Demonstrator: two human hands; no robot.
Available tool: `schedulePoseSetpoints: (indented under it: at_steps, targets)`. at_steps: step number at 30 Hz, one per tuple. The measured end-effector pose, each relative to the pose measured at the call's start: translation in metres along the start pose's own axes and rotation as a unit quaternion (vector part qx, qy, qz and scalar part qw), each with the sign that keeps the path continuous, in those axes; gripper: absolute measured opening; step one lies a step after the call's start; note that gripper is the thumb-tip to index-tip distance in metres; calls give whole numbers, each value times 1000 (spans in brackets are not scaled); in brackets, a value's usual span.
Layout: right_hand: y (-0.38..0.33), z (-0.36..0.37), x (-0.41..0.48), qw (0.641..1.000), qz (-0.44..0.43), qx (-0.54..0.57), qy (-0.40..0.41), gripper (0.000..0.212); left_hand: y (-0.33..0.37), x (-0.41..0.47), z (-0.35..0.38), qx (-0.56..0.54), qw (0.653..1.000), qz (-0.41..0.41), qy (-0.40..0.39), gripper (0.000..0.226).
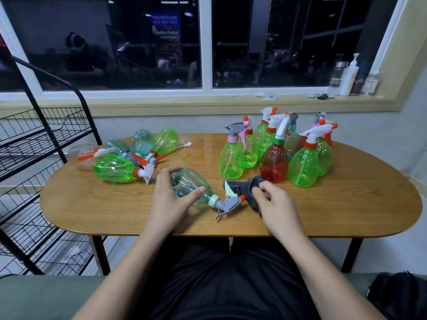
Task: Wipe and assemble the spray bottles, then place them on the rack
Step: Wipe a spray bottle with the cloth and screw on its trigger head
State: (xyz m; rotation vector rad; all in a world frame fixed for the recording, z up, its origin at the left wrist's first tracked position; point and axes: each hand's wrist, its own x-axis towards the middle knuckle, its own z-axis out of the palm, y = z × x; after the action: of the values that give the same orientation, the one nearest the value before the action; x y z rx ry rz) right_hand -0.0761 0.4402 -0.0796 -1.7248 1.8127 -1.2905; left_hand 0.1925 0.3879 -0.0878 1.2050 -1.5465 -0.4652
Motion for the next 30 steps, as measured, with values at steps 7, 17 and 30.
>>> schedulePoseSetpoints:
  at_steps: [7,17,30]
  targets:
    - [-12,17,10,924,146,346,-67,38,4,-2,2,-24,1000,-18,-2,74]
    - [-33,28,-9,963,-31,265,-24,18,4,-2,3,2,1000,12,-26,121]
    - [-22,32,-23,966,-217,-51,-134,26,11,0,9,83,995,35,-35,75]
